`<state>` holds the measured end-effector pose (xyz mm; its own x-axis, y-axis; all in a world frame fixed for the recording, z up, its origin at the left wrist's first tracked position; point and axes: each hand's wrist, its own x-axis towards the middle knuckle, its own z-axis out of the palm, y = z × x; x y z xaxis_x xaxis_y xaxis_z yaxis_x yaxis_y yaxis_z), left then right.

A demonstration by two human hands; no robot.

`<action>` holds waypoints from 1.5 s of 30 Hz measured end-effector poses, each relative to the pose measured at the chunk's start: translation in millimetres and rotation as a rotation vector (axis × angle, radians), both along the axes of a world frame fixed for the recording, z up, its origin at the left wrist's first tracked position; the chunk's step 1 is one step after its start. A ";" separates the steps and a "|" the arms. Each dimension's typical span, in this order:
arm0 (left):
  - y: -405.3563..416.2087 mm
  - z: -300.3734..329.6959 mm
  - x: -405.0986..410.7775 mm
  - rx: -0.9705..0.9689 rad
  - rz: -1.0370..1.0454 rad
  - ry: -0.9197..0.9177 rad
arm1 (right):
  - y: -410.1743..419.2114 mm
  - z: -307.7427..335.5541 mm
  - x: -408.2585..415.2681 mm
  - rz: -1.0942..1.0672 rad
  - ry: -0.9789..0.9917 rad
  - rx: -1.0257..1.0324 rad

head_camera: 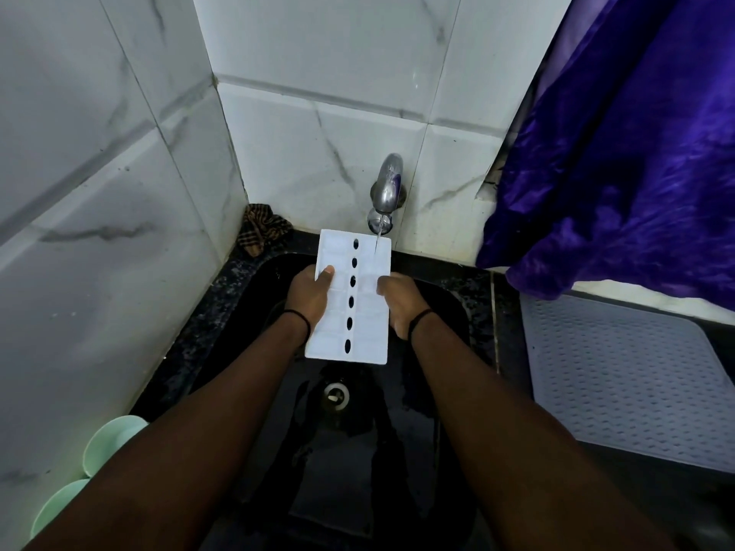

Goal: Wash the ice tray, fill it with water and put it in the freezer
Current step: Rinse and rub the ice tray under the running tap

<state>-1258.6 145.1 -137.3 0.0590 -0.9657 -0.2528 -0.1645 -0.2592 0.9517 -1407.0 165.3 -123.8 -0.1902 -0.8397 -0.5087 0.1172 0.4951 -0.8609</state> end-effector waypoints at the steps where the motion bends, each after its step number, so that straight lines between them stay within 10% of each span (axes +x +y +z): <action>1: 1.1 -1.1 -1.0 -0.025 -0.013 -0.036 | 2.2 -1.9 -0.2 -0.014 -0.039 0.006; 8: 9.4 -9.8 -0.4 -0.083 -0.044 -0.092 | 9.3 -5.6 5.7 -0.051 -0.086 0.031; 15: 5.3 -8.4 4.6 0.044 -0.015 0.011 | 6.6 -12.5 5.8 0.154 0.730 -0.147; 22: 2.6 -4.1 10.1 0.063 -0.038 0.000 | 1.6 -6.6 -2.0 0.337 1.061 -0.148; 45: 16.8 -4.7 -4.3 -0.041 -0.019 0.021 | 22.1 0.0 12.1 -0.128 -0.220 0.053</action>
<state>-1262.9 161.9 -142.0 0.0353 -0.9761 -0.2143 -0.1491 -0.2172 0.9647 -1394.9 187.4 -123.8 -0.1731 -0.7872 -0.5920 0.3637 0.5075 -0.7812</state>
